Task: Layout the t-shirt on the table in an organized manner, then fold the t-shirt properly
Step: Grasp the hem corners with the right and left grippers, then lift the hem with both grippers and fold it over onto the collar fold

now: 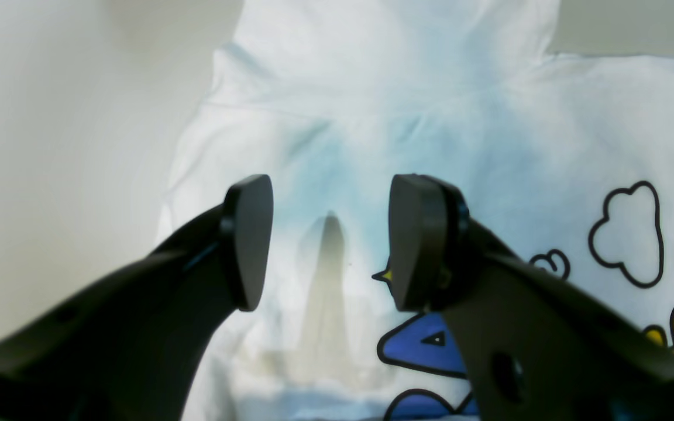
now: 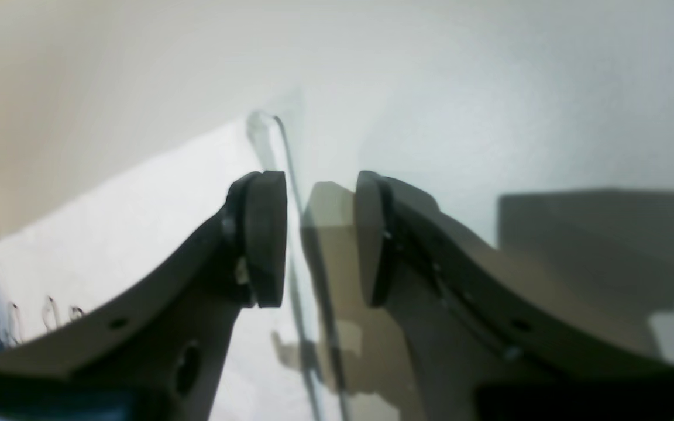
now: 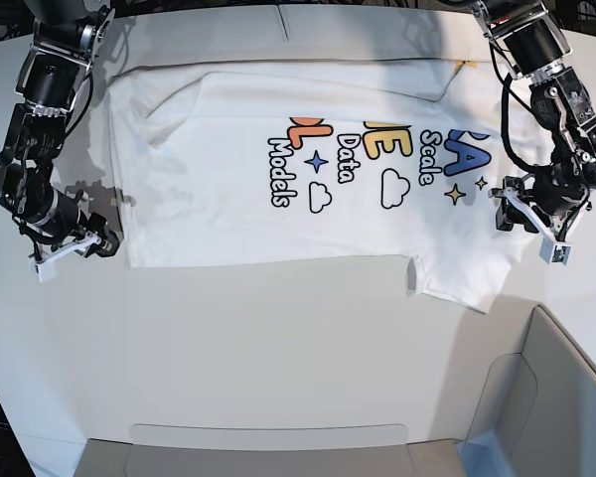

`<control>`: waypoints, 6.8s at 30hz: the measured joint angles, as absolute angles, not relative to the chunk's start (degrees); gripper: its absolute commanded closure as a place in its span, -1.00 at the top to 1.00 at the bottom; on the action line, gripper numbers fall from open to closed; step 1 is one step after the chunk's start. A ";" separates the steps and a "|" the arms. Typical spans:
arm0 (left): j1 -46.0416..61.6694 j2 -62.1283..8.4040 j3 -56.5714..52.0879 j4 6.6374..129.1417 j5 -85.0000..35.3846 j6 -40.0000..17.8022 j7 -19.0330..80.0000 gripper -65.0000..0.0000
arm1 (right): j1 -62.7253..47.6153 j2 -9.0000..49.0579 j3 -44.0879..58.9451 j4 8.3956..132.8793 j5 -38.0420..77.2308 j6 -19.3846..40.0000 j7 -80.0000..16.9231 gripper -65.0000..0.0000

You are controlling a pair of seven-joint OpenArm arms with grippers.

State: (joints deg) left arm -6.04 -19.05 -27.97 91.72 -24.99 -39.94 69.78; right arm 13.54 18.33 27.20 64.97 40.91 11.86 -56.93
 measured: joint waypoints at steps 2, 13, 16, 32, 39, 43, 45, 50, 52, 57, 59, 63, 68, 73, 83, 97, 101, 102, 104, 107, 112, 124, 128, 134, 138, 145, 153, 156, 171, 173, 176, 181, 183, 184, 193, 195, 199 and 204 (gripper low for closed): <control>-6.07 -19.03 -27.97 91.72 -24.95 -39.94 69.73 -0.03 | 15.07 18.50 26.59 61.58 41.34 13.52 -56.36 -0.37; -6.11 -19.05 -27.97 91.72 -24.88 -39.94 69.76 -0.03 | 18.28 18.44 19.33 54.98 43.57 14.66 -51.33 -0.37; -6.35 -19.03 -27.97 91.72 -24.97 -39.94 69.76 -0.03 | 18.44 17.04 18.02 55.02 43.81 14.83 -51.05 -0.37; -22.41 -20.88 -16.03 76.69 -18.13 -40.03 64.05 0.12 | 18.13 16.51 16.64 55.16 44.99 15.14 -51.16 -0.37; -28.40 -21.15 -13.63 58.67 -8.08 -39.94 51.55 0.12 | 18.26 16.62 16.69 55.35 45.10 15.27 -53.12 -0.37; -29.41 -21.30 -13.63 53.74 -8.19 -39.94 45.93 0.12 | 18.22 16.62 16.69 55.35 45.10 15.29 -53.10 -0.37; -30.22 -21.28 -13.61 51.35 -8.01 -39.94 42.85 0.12 | 18.17 16.60 16.69 55.35 45.10 15.29 -53.08 -0.37; -33.01 -22.35 -13.65 43.42 -7.68 -40.01 35.51 0.12 | 18.11 16.53 16.69 55.40 45.12 15.29 -53.08 -0.37; -34.44 -22.98 -13.74 39.42 -7.66 -40.05 32.62 0.12 | 18.06 16.51 16.69 55.40 45.12 15.29 -53.06 -0.37; -36.56 -24.60 -13.50 31.88 -7.44 -39.94 26.22 0.12 | 16.73 16.60 16.67 57.34 45.45 15.31 -53.15 -0.37; -36.97 -24.75 -13.50 30.74 -5.61 -39.75 25.32 0.12 | 15.46 16.51 16.64 59.20 45.25 15.29 -53.10 -0.37; -37.01 -24.67 -12.75 30.57 -2.68 -39.90 25.12 0.12 | 14.59 16.29 16.58 61.47 44.66 15.20 -54.02 -0.37; -36.84 -24.77 -3.57 30.57 -1.80 -39.75 23.57 0.11 | 14.57 16.29 16.53 61.52 44.66 15.03 -54.15 -0.37; -36.36 -23.92 0.08 30.89 -3.03 -39.70 21.67 -0.15 | 14.57 16.27 16.53 61.52 44.69 15.03 -54.19 -0.37; -36.49 -23.70 0.21 31.00 -2.83 -39.88 21.71 -0.77 | 14.44 16.34 16.53 61.52 44.64 15.00 -55.99 -0.79; -35.97 -23.55 -12.73 30.70 -1.61 -40.32 23.97 -0.94 | 13.39 16.21 16.25 66.35 42.04 14.17 -58.85 -0.97; -35.83 -23.64 -13.30 30.72 -1.50 -40.12 24.10 -0.99 | 11.51 15.84 16.10 70.59 41.10 13.76 -60.12 -0.99; -35.79 -23.64 -13.30 30.72 -1.50 -40.14 24.03 -1.00 | 11.40 15.81 16.08 71.31 40.88 13.72 -60.25 -1.00; -35.70 -23.66 -13.32 30.72 -1.52 -40.14 23.97 -1.00 | 11.44 15.86 16.10 72.10 40.73 13.69 -60.20 -1.00; -35.70 -23.66 -13.52 30.72 -1.56 -40.12 24.14 -1.00 | 11.57 15.84 16.10 72.40 40.77 13.72 -61.39 -1.00; -35.62 -23.64 -13.52 32.51 -2.00 -40.14 27.99 -1.00 | 11.29 15.84 16.10 72.38 40.73 13.72 -61.76 -1.00; -21.30 -23.29 -14.06 68.73 -1.65 -40.34 41.19 -1.00 | 9.74 15.84 15.94 78.43 40.86 13.50 -61.89 -1.00; -19.16 -22.02 -19.38 71.18 -1.43 -40.34 42.04 -1.00 | 8.64 15.86 15.94 81.28 40.77 13.50 -61.76 -1.00; -16.14 -21.89 -22.83 74.28 -1.52 -40.34 42.89 -1.00 | 5.63 15.86 15.94 84.01 41.01 13.52 -61.95 -1.00; -12.84 -21.61 -22.98 78.85 -1.48 -40.34 45.98 -1.00 | 3.79 15.86 15.94 86.43 40.97 13.52 -61.98 -1.00; -7.75 -21.54 -23.38 88.68 -1.58 -40.49 50.19 -1.00 | 0.64 16.19 15.94 91.39 40.97 13.52 -61.95 -1.00; -4.32 -21.61 -28.29 94.24 -1.96 -40.27 55.31 -1.00 | -2.48 16.19 16.36 95.74 41.39 13.54 -62.00 -1.00; -1.34 -21.39 -28.29 96.79 -2.11 -40.42 55.42 -1.00 | -3.75 16.38 16.38 97.43 41.10 13.54 -62.04 -1.00; 4.45 -20.14 -28.62 98.98 -2.13 -40.49 55.40 -1.00 | -6.35 15.49 22.81 101.69 41.60 13.56 -62.15 -1.00; 4.45 -19.81 -30.37 99.02 -2.17 -40.58 55.27 -1.00 | -7.70 15.11 22.83 103.20 41.54 13.56 -62.15 -1.00; 4.51 -19.68 -32.73 99.04 -2.35 -40.56 55.53 -1.00 | -9.15 14.92 22.81 104.49 41.80 13.76 -62.19 -1.00; 6.42 -19.79 -32.75 99.74 -2.63 -40.56 55.44 -1.00 | -10.22 15.07 22.83 104.92 41.63 13.76 -62.13 -1.00; 7.97 -19.49 -32.67 101.84 -2.28 -40.51 55.55 -1.00 | -10.50 15.05 22.87 104.92 41.65 13.76 -62.15 -1.00; 8.75 -19.53 -32.62 103.04 -2.39 -40.49 55.96 -1.00 | -10.52 15.03 22.87 104.92 41.65 13.76 -62.15 -1.00; 10.83 -18.72 -32.25 107.87 -2.39 -40.36 58.46 -1.00 | -11.35 15.09 22.87 104.92 41.67 13.76 -62.11 -1.00; 10.98 -18.72 -32.25 107.87 -2.37 -40.36 58.46 -1.00 | -12.45 15.27 22.87 104.92 41.69 13.76 -62.11 -1.00; 12.84 -18.70 -32.25 107.87 -2.55 -40.38 58.35 -1.00 | -14.24 15.55 22.92 104.92 41.67 13.80 -62.11 -1.00; 15.09 -18.68 -32.25 107.83 -2.46 -40.38 58.46 -1.00 | -15.94 15.53 22.92 105.06 41.60 13.78 -62.11 -1.00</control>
